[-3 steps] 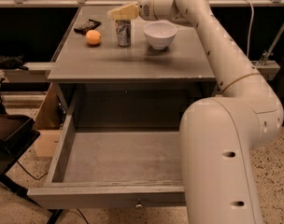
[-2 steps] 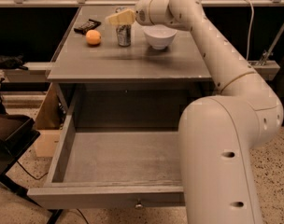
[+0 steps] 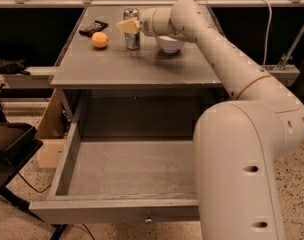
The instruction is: Place redbull can into top drawer
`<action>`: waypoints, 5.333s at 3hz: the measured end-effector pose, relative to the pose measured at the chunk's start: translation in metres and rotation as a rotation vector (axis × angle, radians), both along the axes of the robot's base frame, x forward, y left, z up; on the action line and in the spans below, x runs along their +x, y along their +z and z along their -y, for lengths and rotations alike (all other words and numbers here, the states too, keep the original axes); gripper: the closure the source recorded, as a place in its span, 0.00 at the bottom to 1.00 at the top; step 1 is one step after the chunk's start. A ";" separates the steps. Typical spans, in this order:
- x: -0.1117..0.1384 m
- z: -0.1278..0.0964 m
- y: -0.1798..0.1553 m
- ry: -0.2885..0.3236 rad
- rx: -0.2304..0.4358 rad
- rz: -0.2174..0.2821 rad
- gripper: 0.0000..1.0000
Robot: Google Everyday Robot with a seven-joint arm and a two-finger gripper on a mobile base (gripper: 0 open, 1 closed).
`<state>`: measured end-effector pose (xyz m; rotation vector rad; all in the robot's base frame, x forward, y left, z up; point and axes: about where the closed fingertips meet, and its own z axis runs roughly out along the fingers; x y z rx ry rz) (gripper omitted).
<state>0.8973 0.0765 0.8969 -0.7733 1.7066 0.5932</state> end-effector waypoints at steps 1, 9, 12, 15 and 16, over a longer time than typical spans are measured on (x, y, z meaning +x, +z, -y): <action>0.001 -0.002 -0.006 -0.011 0.000 0.000 0.71; -0.248 0.120 0.025 0.066 0.108 0.005 1.00; -0.291 0.127 -0.008 0.146 0.096 0.085 1.00; -0.334 0.040 -0.148 0.416 0.032 0.099 1.00; -0.338 0.023 -0.196 0.460 0.035 0.055 1.00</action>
Offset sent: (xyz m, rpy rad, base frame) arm 0.0015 0.0021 -0.0060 0.0003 0.0001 -0.0112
